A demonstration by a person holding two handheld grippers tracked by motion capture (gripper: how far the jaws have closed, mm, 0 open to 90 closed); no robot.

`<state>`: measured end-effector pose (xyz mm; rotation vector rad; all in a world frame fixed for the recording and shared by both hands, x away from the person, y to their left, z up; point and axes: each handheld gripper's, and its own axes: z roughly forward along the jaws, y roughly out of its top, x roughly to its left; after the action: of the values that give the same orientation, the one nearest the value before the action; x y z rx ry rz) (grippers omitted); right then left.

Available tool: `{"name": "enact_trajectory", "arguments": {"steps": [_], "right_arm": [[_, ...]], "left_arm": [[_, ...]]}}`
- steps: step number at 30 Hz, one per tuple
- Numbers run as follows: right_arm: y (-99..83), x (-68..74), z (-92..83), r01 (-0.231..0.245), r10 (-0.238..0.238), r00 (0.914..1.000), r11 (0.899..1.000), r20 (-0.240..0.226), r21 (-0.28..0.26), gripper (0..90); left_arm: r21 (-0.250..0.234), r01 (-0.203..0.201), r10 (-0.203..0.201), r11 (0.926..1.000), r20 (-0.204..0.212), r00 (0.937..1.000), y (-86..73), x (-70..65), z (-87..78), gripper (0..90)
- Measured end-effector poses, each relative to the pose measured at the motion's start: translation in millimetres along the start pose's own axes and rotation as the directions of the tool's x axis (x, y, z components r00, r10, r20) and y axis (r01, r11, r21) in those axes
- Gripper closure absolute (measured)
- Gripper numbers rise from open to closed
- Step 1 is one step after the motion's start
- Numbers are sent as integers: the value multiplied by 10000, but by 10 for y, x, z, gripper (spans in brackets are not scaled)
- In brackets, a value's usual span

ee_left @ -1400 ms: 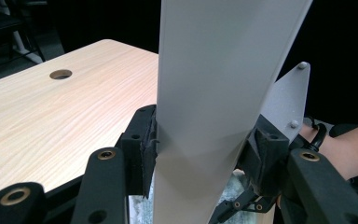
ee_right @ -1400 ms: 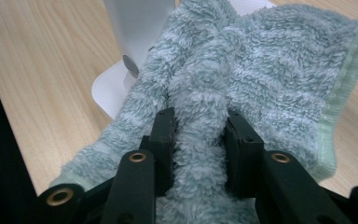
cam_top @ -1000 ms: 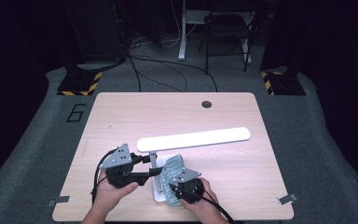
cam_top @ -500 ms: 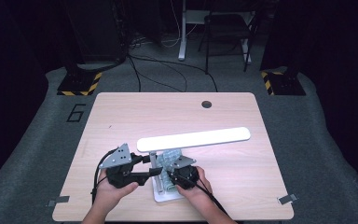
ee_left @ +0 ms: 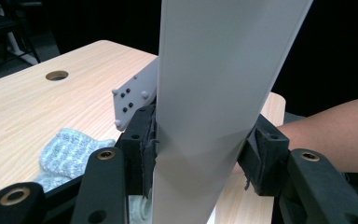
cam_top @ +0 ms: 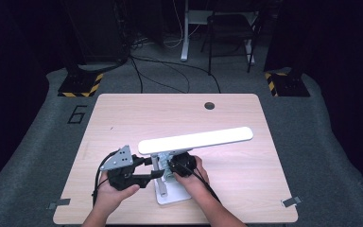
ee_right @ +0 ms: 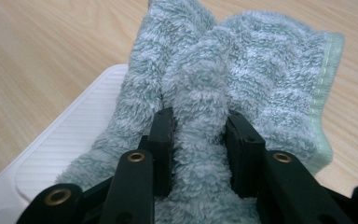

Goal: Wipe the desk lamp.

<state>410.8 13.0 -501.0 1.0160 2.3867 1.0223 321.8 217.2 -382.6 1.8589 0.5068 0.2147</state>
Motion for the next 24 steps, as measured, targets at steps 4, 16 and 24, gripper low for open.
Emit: {"name": "enact_trajectory", "arguments": {"steps": [4,16,24], "right_arm": [[24,-31,32,57,-57,9999,10000,137,-63,663],[20,-84,3,211,-217,9993,9996,300,197,668],[-98,-139,-109,4,-7,9998,9999,223,103,669]], "left_arm": [[23,-81,81,10000,8,10000,4,3,-1,512],[32,-140,139,9999,167,9998,1,16,-19,514],[87,-176,173,9998,318,9993,1,23,-39,518]]}}
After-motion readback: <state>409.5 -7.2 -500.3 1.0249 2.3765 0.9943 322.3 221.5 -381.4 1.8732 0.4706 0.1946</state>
